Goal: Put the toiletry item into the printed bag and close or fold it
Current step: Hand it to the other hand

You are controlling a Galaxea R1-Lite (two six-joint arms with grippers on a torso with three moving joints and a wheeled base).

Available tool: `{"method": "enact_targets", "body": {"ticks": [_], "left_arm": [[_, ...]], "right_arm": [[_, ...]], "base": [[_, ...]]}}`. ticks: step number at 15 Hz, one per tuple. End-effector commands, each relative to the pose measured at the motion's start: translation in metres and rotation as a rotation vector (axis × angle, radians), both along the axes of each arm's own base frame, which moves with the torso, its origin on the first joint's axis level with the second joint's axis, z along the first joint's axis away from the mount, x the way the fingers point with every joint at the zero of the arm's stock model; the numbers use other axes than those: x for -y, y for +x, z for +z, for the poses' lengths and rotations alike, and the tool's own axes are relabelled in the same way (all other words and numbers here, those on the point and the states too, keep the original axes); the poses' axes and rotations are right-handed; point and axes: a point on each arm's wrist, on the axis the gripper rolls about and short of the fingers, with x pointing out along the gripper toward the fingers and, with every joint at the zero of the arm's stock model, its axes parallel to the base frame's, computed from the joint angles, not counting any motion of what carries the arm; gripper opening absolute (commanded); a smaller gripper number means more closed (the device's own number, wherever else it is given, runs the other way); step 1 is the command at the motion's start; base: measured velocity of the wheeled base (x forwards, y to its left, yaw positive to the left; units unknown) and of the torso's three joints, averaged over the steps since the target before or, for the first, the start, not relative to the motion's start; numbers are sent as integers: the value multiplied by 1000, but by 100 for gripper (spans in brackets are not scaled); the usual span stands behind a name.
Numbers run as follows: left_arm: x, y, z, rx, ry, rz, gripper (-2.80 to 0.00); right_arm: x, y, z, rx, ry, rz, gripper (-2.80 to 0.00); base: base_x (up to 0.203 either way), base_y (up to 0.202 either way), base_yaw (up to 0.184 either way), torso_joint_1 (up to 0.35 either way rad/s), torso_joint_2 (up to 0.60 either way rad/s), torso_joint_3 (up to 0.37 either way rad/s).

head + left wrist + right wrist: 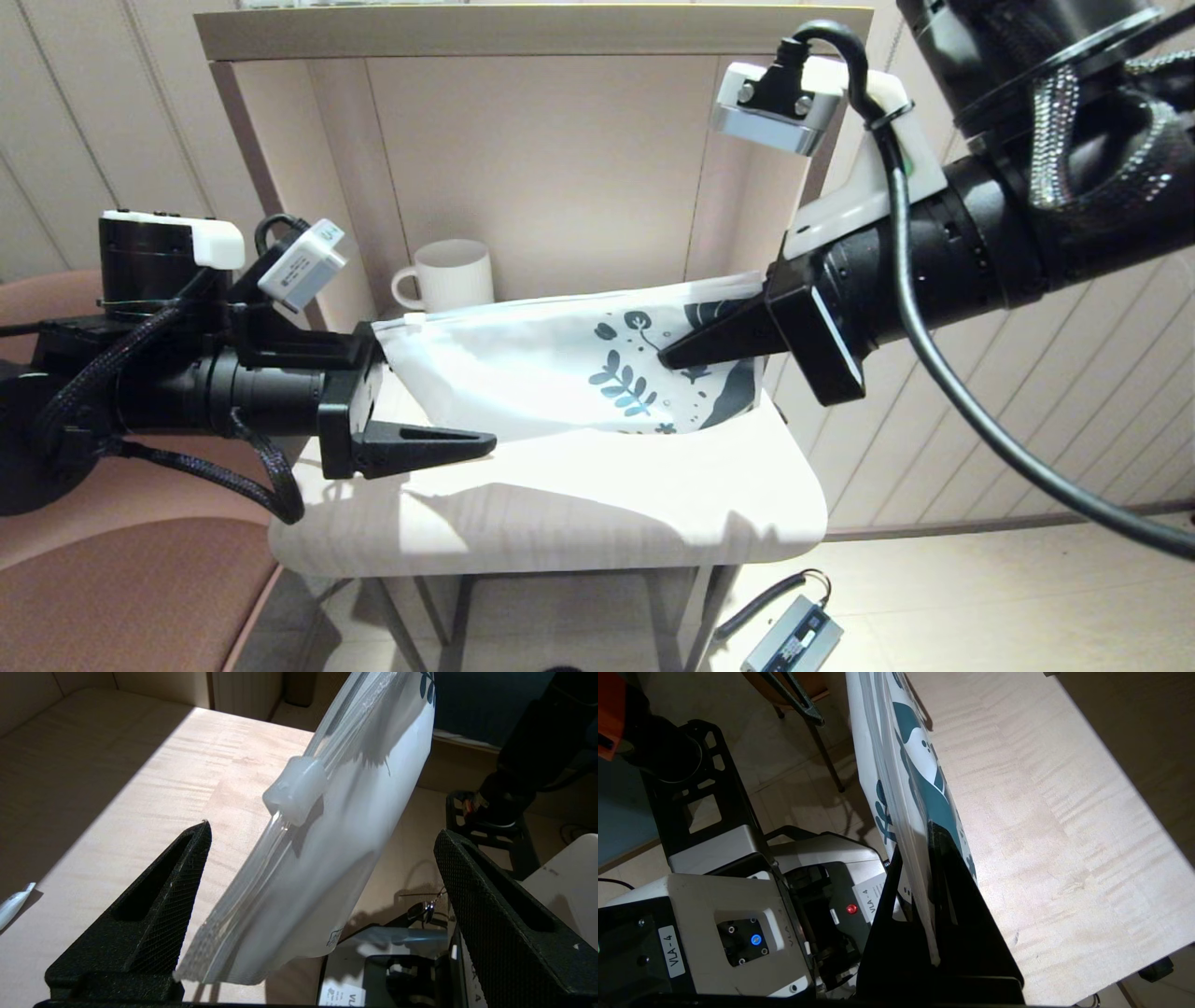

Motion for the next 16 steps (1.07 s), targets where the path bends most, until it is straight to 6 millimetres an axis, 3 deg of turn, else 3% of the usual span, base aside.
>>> {"method": "enact_targets", "body": {"ticks": [1, 15, 16], "left_arm": [[0, 0, 2, 9, -5, -7, 0], [-1, 0, 9, 24, -25, -37, 0], [-1, 0, 8, 22, -25, -39, -280]], "right_arm": [[0, 0, -1, -5, -5, 3, -280], [-1, -3, -1, -7, 0, 21, -280], [-1, -3, -1, -8, 0, 24, -280]], "base": [[0, 0, 0, 0, 0, 0], [0, 0, 0, 0, 0, 0], [0, 0, 0, 0, 0, 0]]}}
